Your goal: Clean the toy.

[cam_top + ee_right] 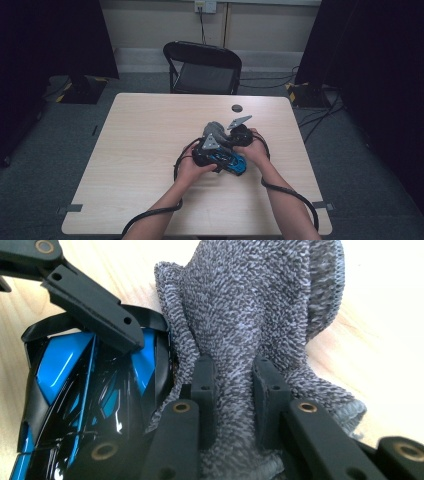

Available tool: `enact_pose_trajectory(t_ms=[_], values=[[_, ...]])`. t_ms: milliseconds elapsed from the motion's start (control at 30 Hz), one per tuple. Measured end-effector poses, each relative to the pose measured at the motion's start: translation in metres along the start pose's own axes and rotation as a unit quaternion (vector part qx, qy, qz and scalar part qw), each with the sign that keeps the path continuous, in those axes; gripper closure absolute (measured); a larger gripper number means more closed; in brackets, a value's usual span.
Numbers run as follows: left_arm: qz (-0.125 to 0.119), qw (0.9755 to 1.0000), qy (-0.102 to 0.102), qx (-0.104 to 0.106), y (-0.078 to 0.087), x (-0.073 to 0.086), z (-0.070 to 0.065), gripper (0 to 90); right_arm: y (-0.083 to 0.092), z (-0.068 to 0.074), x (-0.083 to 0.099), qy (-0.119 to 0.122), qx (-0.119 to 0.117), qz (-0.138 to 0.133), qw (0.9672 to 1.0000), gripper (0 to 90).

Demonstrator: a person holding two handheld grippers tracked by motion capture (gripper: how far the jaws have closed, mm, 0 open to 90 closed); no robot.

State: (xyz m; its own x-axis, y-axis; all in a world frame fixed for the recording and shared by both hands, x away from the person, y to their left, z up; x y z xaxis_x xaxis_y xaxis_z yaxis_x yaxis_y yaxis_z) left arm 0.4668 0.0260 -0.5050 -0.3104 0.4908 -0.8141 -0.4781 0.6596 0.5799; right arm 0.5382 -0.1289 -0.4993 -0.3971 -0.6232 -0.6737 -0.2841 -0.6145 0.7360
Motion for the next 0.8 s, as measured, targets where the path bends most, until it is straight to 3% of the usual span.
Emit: enact_pose_trajectory(t_ms=[800], values=[[0.002, 1.0000, -0.002, 0.002, 0.0002, -0.0003, 0.0006, 18.1, 0.0081, -0.0005, 0.0056, 0.012, -0.016, 0.012, 0.9997, 74.7]])
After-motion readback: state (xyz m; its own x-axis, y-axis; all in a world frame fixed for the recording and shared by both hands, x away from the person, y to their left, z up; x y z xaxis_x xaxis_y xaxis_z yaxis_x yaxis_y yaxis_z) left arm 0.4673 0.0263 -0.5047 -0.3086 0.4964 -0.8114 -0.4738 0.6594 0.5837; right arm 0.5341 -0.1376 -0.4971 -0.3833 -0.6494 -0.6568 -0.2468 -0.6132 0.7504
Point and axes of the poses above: each handheld gripper's, and its own axes: y roughly backward along the jaws, x roughly out of its underside, z roughly to its left, the point moved 2 cm from there along -y, roughly forward along the jaws, and after that the axes turned 4 degrees about -x, right-handed, at the moved point
